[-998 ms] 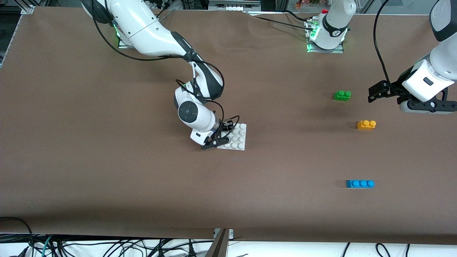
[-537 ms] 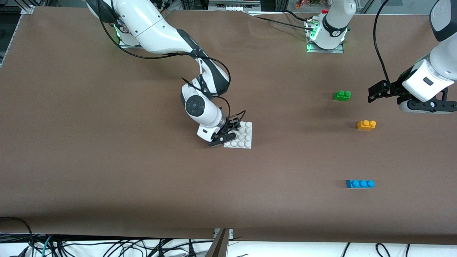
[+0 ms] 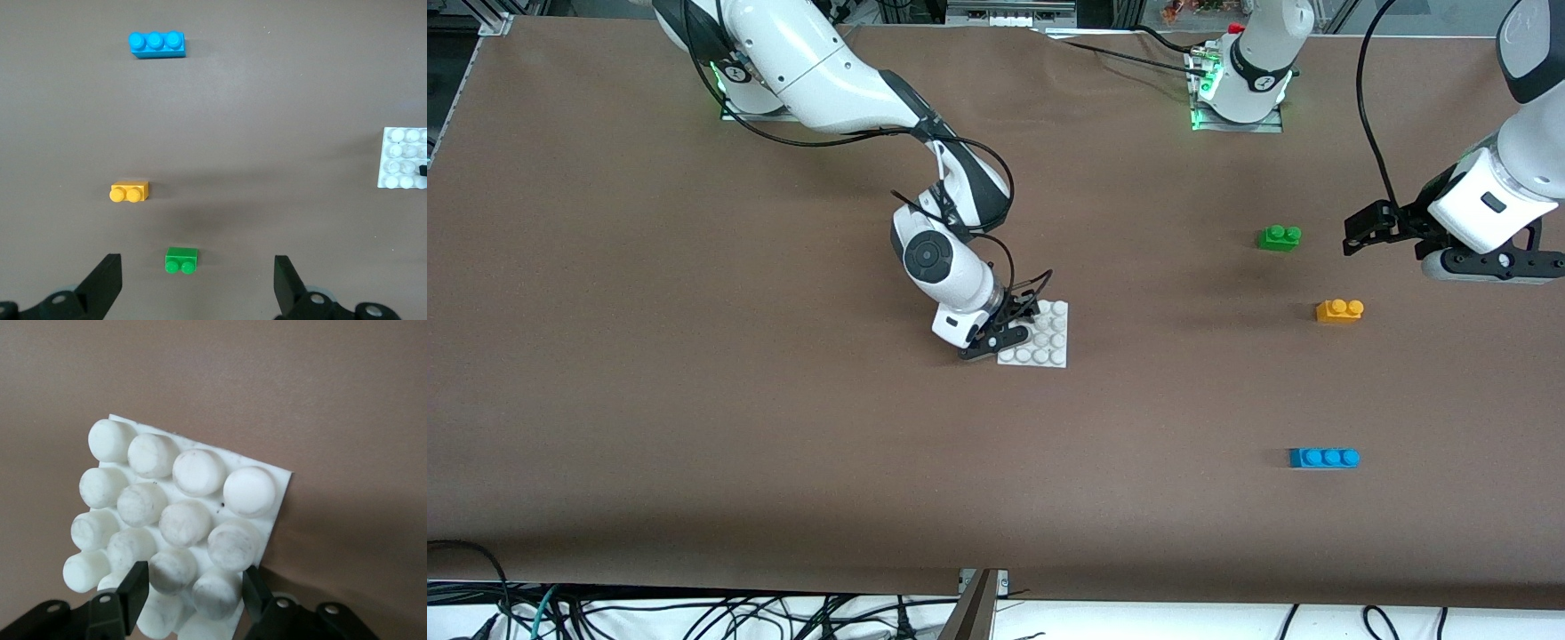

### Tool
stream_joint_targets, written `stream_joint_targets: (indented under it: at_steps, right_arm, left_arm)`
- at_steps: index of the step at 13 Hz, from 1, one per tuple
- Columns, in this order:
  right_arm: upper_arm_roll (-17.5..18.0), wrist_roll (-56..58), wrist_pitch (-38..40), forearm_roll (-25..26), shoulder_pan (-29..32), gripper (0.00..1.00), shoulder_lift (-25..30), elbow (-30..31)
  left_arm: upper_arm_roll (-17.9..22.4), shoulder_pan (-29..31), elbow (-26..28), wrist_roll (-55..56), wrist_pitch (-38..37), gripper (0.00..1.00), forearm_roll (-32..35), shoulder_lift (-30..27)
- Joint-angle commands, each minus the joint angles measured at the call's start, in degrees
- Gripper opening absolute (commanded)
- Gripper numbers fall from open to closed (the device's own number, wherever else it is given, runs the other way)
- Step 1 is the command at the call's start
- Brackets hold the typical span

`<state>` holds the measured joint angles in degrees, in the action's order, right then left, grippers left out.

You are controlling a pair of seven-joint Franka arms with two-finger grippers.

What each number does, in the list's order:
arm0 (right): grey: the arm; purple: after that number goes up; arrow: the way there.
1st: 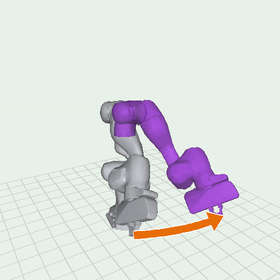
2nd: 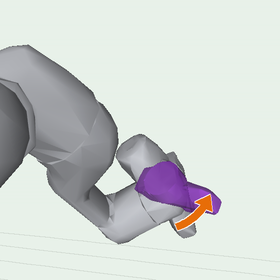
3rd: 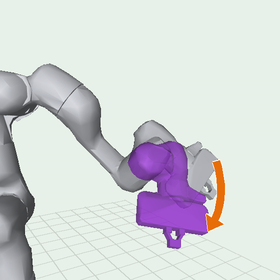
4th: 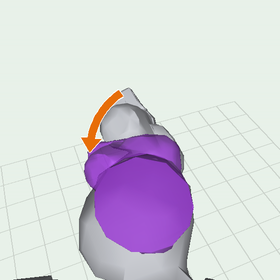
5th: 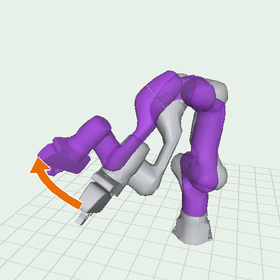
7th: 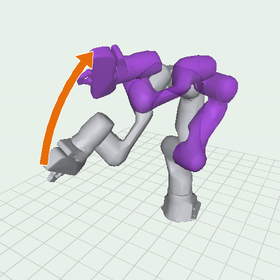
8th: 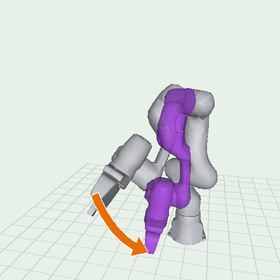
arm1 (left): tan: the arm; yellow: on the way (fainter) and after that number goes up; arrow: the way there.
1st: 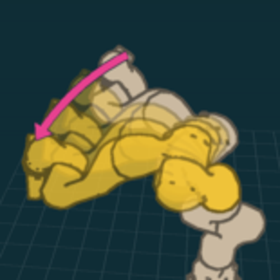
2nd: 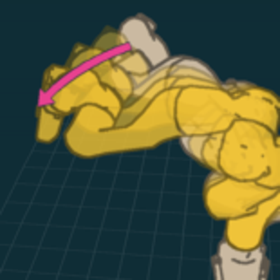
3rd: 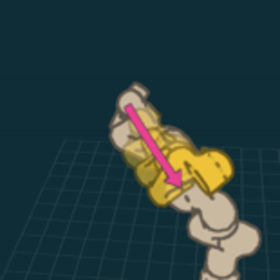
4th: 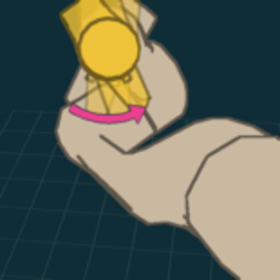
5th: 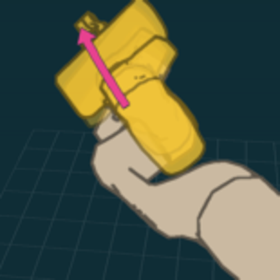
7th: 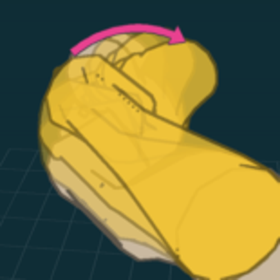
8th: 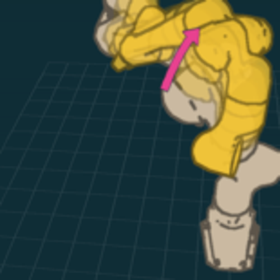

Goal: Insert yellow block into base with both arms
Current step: 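Slide the white base plate with the right gripper toward the table middle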

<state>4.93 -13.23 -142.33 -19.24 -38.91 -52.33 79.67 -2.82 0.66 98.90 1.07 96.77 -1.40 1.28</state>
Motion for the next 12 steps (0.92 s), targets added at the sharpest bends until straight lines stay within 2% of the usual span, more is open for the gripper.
stream_joint_targets:
  at_steps: [1,7,9,10,12]
  right_arm:
    - [-0.10,-0.57,-0.84,-0.80,-1.08,0.64,-3.13,-2.50]
    - [-0.10,-0.57,-0.93,-0.80,-1.61,0.68,-3.22,-3.29]
    - [-0.10,-0.75,-0.67,-0.89,-1.61,0.90,-3.05,-3.20]
    - [-0.18,-0.66,-0.41,-0.98,-1.35,0.94,-2.70,-3.20]
    - [-0.18,-0.57,-0.23,-1.06,-1.00,0.94,-2.08,-3.29]
  left_arm:
    - [-0.17,0.40,-1.69,-0.45,-1.24,1.00,-1.32,0.66]
    - [-0.17,0.40,-1.69,-0.54,-1.24,1.00,-1.32,0.66]
    - [-0.17,0.40,-1.69,-0.45,-1.24,1.00,-1.32,0.66]
    - [-0.17,0.40,-1.69,-0.45,-1.24,1.00,-1.32,0.66]
    - [-0.17,0.40,-1.69,-0.45,-1.24,1.00,-1.32,0.66]
